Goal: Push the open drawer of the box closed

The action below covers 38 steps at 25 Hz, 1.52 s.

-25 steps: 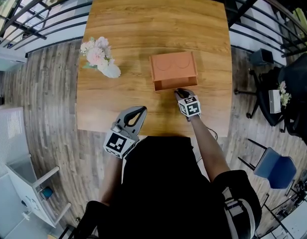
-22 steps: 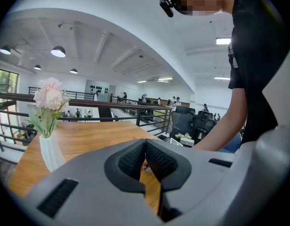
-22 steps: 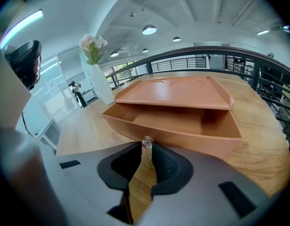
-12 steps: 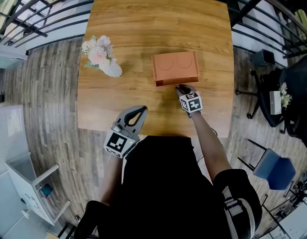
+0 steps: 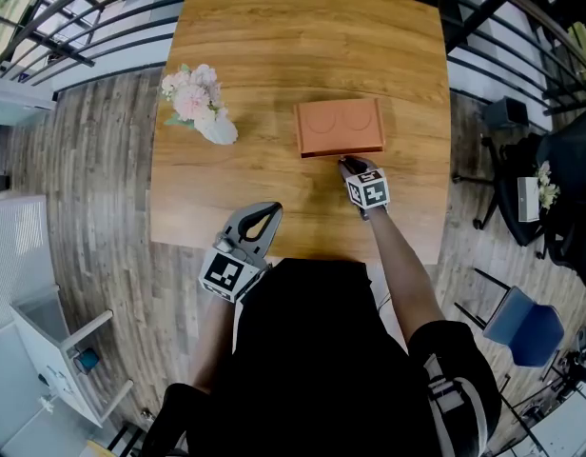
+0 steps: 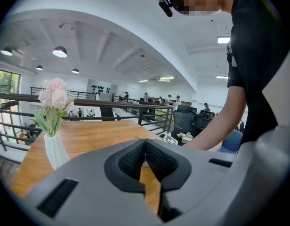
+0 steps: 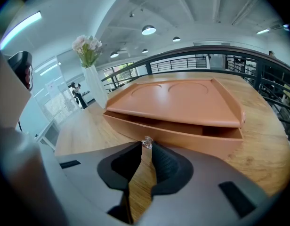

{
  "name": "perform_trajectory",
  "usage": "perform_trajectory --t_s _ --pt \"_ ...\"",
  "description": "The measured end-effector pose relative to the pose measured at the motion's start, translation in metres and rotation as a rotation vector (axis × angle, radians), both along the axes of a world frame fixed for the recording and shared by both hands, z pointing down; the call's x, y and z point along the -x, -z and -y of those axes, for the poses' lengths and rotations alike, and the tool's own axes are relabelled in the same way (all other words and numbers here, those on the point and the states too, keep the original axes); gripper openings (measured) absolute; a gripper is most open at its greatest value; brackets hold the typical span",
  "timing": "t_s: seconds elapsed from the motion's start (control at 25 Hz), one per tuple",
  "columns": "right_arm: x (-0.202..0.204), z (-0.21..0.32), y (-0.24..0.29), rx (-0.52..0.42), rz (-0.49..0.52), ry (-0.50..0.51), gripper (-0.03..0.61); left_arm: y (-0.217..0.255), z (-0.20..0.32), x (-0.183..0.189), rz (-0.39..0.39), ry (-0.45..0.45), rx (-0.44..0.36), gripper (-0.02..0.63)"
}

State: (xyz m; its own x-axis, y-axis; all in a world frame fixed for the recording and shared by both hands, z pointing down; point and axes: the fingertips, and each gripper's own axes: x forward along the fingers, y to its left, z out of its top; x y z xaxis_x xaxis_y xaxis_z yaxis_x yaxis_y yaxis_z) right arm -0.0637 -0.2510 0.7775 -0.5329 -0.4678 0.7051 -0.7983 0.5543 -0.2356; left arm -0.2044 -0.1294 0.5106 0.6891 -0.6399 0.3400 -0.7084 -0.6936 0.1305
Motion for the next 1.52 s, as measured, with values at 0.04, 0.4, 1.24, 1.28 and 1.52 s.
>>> perform_trajectory --t_s 0.04,0.4,1.24,1.28,1.52 --pt "0.000 0.001 0.000 -0.001 -0.001 0.001 0.084 0.001 0.001 0.000 -0.002 0.001 -0.006 0.023" --pt "0.001 0.006 0.001 -0.002 -0.012 0.005 0.084 0.000 -0.003 0.002 0.004 -0.001 -0.003 0.023" --pt "0.003 0.014 0.000 -0.011 -0.018 0.000 0.086 0.003 -0.001 0.004 -0.029 0.004 -0.021 0.023" --pt "0.003 0.014 0.000 -0.008 -0.011 -0.004 0.086 0.003 -0.001 0.003 -0.028 0.000 -0.022 0.023" --pt "0.003 0.009 0.002 0.000 0.003 -0.016 0.109 0.004 -0.004 -0.001 -0.027 -0.014 -0.022 0.023"
